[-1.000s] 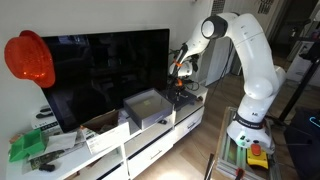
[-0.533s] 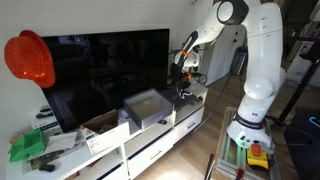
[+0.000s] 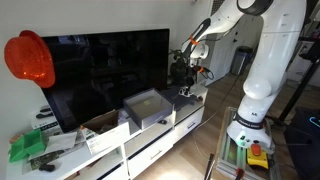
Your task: Hang the white sunglasses on the edge of the blue box
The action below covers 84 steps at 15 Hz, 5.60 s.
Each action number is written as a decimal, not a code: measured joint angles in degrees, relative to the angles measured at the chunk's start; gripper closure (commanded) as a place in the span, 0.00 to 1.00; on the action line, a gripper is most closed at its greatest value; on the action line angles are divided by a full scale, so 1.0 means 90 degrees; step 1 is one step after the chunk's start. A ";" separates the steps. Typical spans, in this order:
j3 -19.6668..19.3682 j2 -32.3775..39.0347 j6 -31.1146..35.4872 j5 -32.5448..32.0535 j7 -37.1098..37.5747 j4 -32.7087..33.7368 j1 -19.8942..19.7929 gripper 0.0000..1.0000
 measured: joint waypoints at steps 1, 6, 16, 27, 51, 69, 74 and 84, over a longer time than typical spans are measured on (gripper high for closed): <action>0.0011 -0.0097 0.0000 0.0213 -0.0141 -0.0124 0.0035 0.94; 0.0032 -0.0268 0.0007 0.0433 -0.0273 -0.0343 0.0118 0.94; 0.0227 -0.0326 0.0307 0.0788 -0.1328 -0.0811 0.0672 0.99; 0.0660 -0.0774 0.1684 0.2298 -0.3989 -0.1637 0.1560 0.99; 0.0453 0.1888 0.0756 0.5530 -0.9668 -0.0457 0.1075 0.99; 0.0427 0.2973 0.0446 0.5677 -1.0356 0.0477 0.0757 0.78; 0.0399 0.3203 0.0448 0.5989 -1.0356 0.0639 0.0755 0.39; 0.0393 0.3406 0.0386 0.6197 -1.0203 0.0782 0.0769 0.00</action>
